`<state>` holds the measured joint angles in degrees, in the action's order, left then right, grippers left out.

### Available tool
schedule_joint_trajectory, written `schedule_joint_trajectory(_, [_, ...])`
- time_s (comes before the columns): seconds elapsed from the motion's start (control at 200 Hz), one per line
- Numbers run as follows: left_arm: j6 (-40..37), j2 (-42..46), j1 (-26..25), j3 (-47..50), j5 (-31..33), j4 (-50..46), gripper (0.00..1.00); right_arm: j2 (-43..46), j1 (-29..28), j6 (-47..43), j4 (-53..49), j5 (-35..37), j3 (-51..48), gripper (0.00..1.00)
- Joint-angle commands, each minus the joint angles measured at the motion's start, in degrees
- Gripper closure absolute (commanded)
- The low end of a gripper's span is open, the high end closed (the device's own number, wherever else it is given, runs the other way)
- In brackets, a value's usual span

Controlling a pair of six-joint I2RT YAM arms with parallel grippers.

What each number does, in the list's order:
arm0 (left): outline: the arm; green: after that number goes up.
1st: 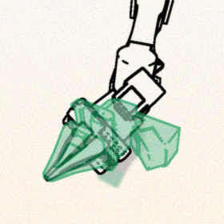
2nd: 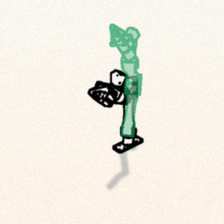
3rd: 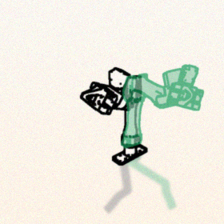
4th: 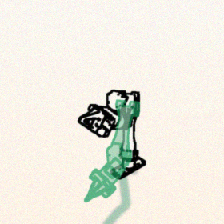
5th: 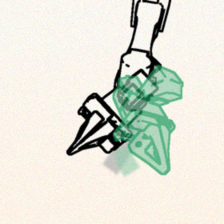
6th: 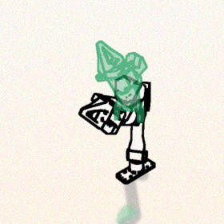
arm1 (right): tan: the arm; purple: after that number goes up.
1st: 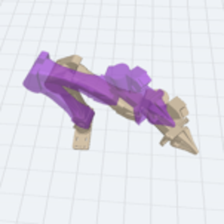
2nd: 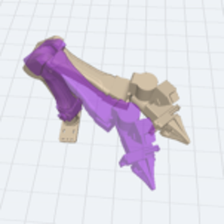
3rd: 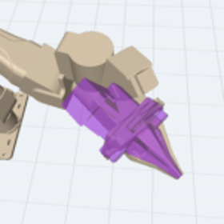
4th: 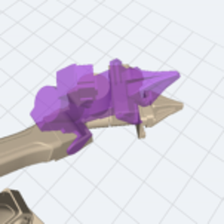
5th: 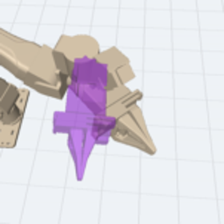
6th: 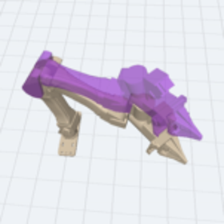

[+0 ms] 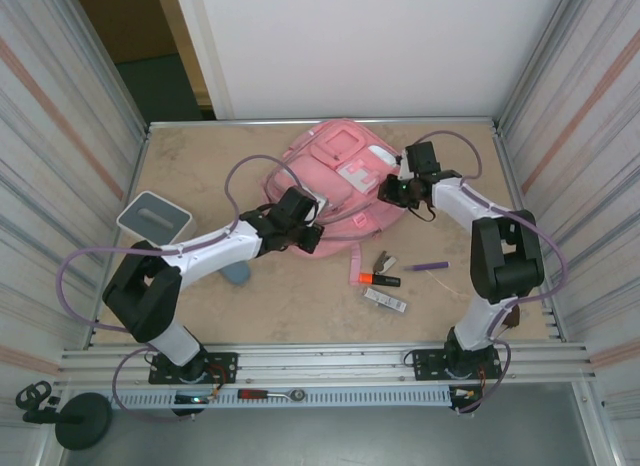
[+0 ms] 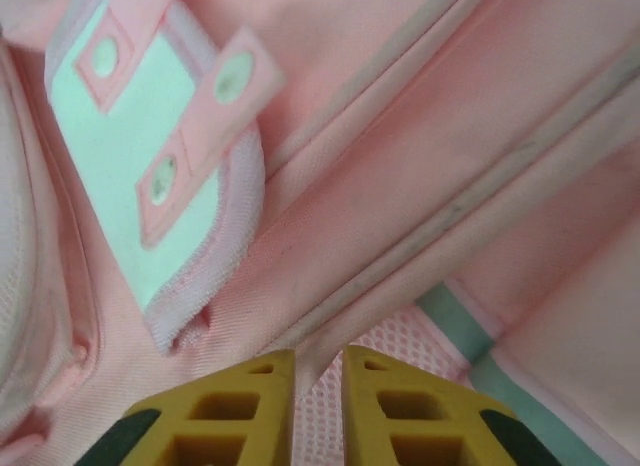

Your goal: Pack the student bag

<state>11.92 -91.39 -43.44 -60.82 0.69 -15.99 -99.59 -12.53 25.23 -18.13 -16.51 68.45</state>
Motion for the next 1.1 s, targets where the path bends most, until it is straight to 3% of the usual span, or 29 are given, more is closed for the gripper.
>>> schedule_joint_trajectory(0.0, [3.71,1.33,-0.13,-2.24,-8.31,3.01,1.00,7.63,0.52,2.29,1.13,-4.49,-4.05,0.66])
schedule_joint_trajectory(0.085, [5.20,0.86,-0.62,-2.29,-9.60,4.95,1.00,13.00,-1.02,7.36,5.69,-10.18,-11.36,0.56])
schedule_joint_trajectory(0.24, [5.61,0.51,-2.56,-1.85,-8.94,6.31,1.00,17.95,-6.49,17.73,15.63,-13.55,-21.40,0.44])
schedule_joint_trajectory(0.436, [5.73,0.80,-3.27,-0.02,-7.74,6.67,1.00,16.56,-11.53,27.44,25.75,-10.20,-25.12,0.41])
schedule_joint_trajectory(0.651, [5.25,0.41,-3.76,0.48,-7.35,6.58,1.00,11.33,-13.02,27.71,28.87,-6.45,-22.81,0.42])
schedule_joint_trajectory(0.731, [5.27,0.64,-3.76,0.86,-7.35,6.57,1.00,9.70,-12.79,26.99,28.81,-5.12,-22.48,0.49])
schedule_joint_trajectory(0.932, [3.01,2.16,-3.60,2.00,-3.24,4.18,1.00,10.94,-10.27,21.65,25.16,-0.02,-23.45,0.92])
schedule_joint_trajectory(1.092, [-0.30,3.37,-1.27,2.78,-0.07,0.48,1.00,13.49,-7.04,14.19,18.63,3.32,-22.91,1.00])
